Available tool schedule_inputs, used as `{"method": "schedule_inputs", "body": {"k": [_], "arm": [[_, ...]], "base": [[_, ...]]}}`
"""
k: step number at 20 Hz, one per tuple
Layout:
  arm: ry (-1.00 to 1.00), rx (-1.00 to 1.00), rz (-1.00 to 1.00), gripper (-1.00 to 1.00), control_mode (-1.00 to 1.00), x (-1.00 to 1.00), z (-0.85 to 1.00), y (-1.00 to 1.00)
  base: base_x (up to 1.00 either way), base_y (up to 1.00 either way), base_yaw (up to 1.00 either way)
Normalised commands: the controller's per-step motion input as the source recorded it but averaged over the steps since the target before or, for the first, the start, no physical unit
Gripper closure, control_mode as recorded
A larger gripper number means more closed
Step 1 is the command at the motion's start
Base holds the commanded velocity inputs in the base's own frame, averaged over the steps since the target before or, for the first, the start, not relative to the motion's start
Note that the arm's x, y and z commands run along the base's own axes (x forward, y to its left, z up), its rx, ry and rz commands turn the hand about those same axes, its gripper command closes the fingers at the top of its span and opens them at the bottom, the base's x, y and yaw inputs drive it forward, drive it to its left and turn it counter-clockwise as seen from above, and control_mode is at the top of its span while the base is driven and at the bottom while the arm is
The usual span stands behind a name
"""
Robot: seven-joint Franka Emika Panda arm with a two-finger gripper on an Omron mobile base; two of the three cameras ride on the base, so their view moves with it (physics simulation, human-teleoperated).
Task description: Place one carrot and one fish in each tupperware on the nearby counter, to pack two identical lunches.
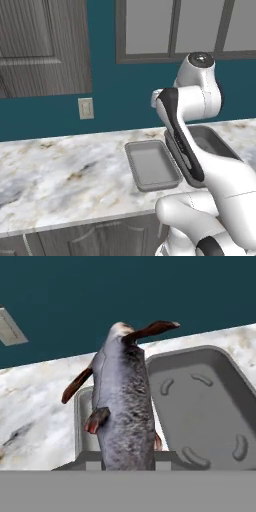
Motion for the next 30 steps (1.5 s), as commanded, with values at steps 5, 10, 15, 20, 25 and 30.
{"method": "schedule_inputs", "body": {"k": [5,10,15,20,25,30], "arm": [[0.21,0.00,0.16,1.00,-1.00,-0.03,-0.56,0.31],[0.10,0.00,0.08,1.00,-1.00,-0.08,-0.78,0.36],[0.17,0.00,0.00,1.00,-1.00,0.00,-0.70,0.08],[0.19,0.00,0.00,1.00,-1.00,0.05,-0.64,0.00],[0.14,0.00,0.00,1.00,-1.00,0.09,-0.57,0.00],[0.02,0.00,-0.01,1.00,-1.00,0.19,-0.36,0.00]], "base": [[0.00,0.00,0.00],[0.00,0.00,0.00],[0.00,0.00,0.00],[0.00,0.00,0.00],[0.00,0.00,0.00],[0.00,0.00,0.00]]}}
